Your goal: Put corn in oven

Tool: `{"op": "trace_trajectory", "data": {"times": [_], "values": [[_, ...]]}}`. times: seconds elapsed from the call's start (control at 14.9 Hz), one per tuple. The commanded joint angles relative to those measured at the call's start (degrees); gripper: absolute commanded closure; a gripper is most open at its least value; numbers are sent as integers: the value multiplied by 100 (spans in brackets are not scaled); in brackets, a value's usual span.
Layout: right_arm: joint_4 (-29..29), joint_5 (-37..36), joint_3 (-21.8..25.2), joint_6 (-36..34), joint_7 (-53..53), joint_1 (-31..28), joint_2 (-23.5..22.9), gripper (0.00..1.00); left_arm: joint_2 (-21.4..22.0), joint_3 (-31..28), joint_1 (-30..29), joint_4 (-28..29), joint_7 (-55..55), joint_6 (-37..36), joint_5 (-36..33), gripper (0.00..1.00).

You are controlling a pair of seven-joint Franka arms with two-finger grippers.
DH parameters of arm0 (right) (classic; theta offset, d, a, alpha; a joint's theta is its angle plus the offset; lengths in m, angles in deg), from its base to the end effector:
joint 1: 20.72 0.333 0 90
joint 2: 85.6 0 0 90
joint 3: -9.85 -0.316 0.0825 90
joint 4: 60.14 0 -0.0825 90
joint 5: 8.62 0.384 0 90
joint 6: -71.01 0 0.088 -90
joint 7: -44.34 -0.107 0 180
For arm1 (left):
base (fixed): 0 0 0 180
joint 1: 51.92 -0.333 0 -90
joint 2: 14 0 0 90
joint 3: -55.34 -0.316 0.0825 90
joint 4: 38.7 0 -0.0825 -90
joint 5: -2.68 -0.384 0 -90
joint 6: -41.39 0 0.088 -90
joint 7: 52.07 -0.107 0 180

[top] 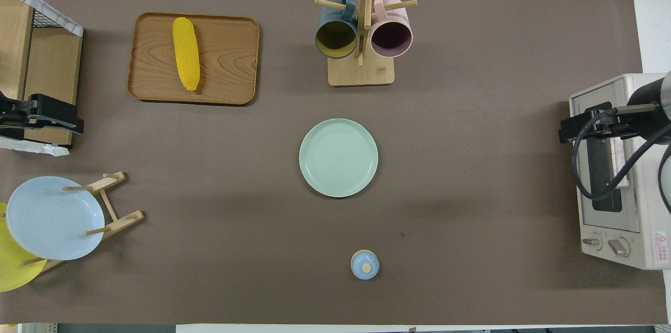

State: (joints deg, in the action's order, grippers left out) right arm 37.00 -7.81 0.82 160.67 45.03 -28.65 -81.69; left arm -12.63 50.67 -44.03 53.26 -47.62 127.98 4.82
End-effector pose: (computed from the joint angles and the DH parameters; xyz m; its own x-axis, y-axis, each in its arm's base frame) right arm 0.5300 0.0144 0.6019 0.9976 0.0302 -0.0631 0.0300 -0.9995 -0.0042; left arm 0.5390 -0.0340 0.6166 0.9972 0.0192 -0.0726 0.0217 -0.9992 0.0338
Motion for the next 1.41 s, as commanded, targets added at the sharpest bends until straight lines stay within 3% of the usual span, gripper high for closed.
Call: {"op": "trace_trajectory", "data": {"times": [0.0, 0.47, 0.6, 0.67, 0.94, 1.07, 1.34], "values": [[-126, 113, -20, -98, -130, -43, -57, 0, 118, 37, -42, 129, -15, 25, -118, 0], [-56, 113, -20, -29, -42, -43, -48, 0, 118, 37, -51, 129, -15, 34, -118, 0], [163, 104, -20, 305, 158, -60, 30, 91, 118, 37, -42, 129, -15, 34, -118, 0], [321, 95, -11, 358, 377, -95, 100, 100, 118, 37, -33, 129, -15, 34, -118, 0], [1419, -141, 7, 1122, 476, -438, 549, 100, 118, 37, -7, 129, -15, 25, -118, 0], [1631, -606, 7, 1237, 590, -561, 645, 100, 118, 37, -7, 129, -15, 25, -118, 0], [2106, -696, 16, 1764, 591, -868, 769, 100, 118, 37, 2, 129, -6, 25, -118, 0]]}}
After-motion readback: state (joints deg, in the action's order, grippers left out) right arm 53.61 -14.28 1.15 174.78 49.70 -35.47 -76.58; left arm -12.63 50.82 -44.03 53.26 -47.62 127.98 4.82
